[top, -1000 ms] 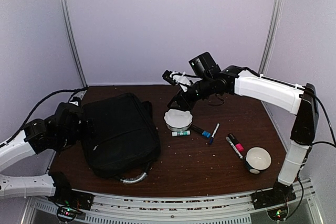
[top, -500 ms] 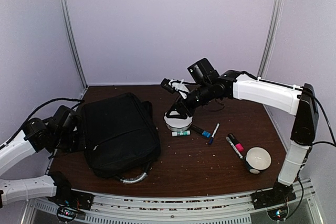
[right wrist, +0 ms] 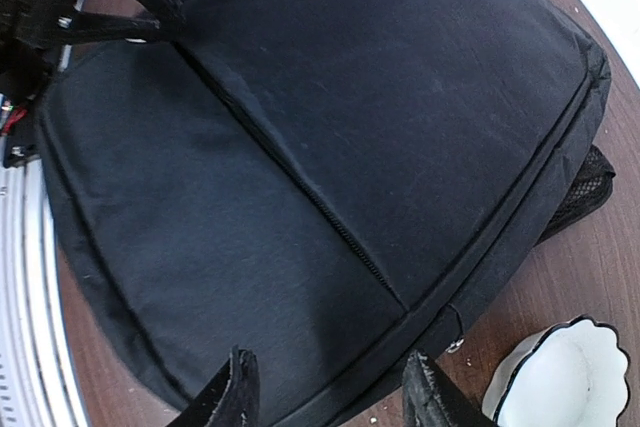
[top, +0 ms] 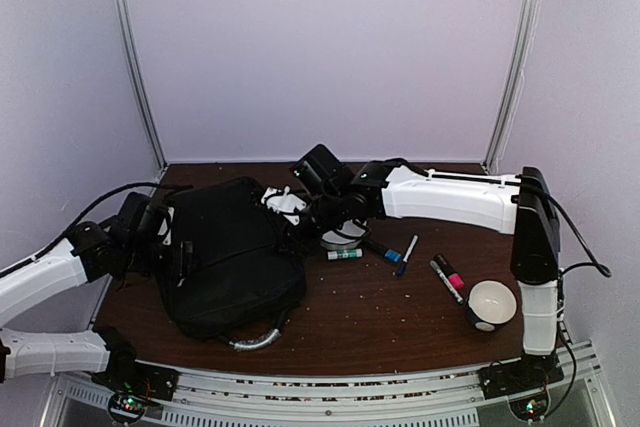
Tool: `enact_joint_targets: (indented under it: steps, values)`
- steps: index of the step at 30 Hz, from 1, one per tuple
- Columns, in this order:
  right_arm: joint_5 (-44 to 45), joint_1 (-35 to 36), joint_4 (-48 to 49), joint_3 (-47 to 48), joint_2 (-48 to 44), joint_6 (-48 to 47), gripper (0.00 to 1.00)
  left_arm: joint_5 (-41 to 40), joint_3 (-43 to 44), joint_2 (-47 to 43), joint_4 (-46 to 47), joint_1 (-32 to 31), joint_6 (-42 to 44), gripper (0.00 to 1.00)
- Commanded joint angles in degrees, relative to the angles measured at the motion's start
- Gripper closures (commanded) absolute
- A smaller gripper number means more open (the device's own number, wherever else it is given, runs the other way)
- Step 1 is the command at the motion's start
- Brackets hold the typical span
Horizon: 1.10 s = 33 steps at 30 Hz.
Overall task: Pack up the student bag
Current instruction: Pick up the pen from the center of the board.
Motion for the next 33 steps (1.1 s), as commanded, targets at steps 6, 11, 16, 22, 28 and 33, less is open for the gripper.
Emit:
enact_joint_targets:
  steps: [6,11,16,22,28,33]
  values:
    - [3.56,-1.45,-0.50,-2.94,-2.57,0.17,0.49,3.44,1.41,11.63,20.06,-3.68,21.99,0.32]
    - [1.61,-2.25,-1.48,-4.35,-3.20,0.86,0.49,2.21,4.05,18.90,20.21,-6.62,26.02,0.32]
    - [0.25,-2.92,-1.75,-4.36,-3.43,1.64,0.48,1.15,6.20,21.77,20.17,-7.49,27.11,0.32]
    - [-0.68,-3.12,-1.94,-4.35,-3.65,1.87,0.48,4.68,9.68,23.96,15.29,-9.47,28.54,0.31]
    - [-2.62,-4.33,-3.09,-4.54,-4.49,2.52,0.48,-2.68,13.29,29.51,11.48,-10.48,26.71,0.33]
    - [-1.20,-7.76,-4.97,-8.24,-8.01,0.94,0.48,-5.08,15.18,28.79,12.74,-10.61,26.32,0.33]
